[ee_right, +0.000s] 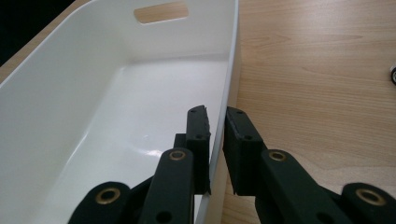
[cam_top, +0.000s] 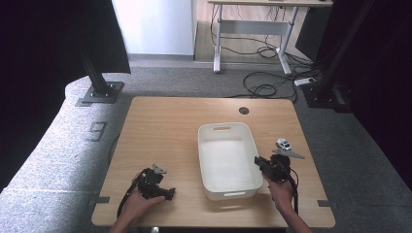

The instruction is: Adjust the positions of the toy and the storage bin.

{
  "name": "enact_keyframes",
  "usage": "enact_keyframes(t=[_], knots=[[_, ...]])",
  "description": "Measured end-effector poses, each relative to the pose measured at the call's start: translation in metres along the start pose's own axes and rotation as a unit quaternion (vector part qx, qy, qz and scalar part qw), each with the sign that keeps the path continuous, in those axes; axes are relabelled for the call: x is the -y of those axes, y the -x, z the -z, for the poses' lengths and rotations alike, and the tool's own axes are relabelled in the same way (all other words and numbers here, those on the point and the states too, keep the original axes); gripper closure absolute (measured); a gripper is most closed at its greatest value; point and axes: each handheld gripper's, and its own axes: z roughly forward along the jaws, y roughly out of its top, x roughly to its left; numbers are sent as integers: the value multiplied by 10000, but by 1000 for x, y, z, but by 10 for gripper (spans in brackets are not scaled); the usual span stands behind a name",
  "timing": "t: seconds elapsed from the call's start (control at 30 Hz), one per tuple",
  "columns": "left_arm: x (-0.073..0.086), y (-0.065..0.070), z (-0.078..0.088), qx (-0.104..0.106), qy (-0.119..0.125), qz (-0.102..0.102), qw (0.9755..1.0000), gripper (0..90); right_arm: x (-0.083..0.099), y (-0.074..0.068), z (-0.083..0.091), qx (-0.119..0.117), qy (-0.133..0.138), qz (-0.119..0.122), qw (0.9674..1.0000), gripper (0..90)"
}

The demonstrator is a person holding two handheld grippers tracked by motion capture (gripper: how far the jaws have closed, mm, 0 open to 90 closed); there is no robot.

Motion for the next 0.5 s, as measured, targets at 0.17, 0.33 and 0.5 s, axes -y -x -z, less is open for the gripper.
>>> enact_keyframes(t=[0.17, 0.33, 0.5], knots=[[0, 0, 0, -2, 1, 1, 10000, 64, 1, -2, -1, 28, 36, -32, 10000, 802], [0, 0, 0, -3, 0, -1, 10000, 65, 2, -5, -2, 70, 64, -17, 10000, 800], [0, 0, 0, -8, -3, 1, 10000, 65, 3, -9, -3, 91, 95, -70, 9999, 798]])
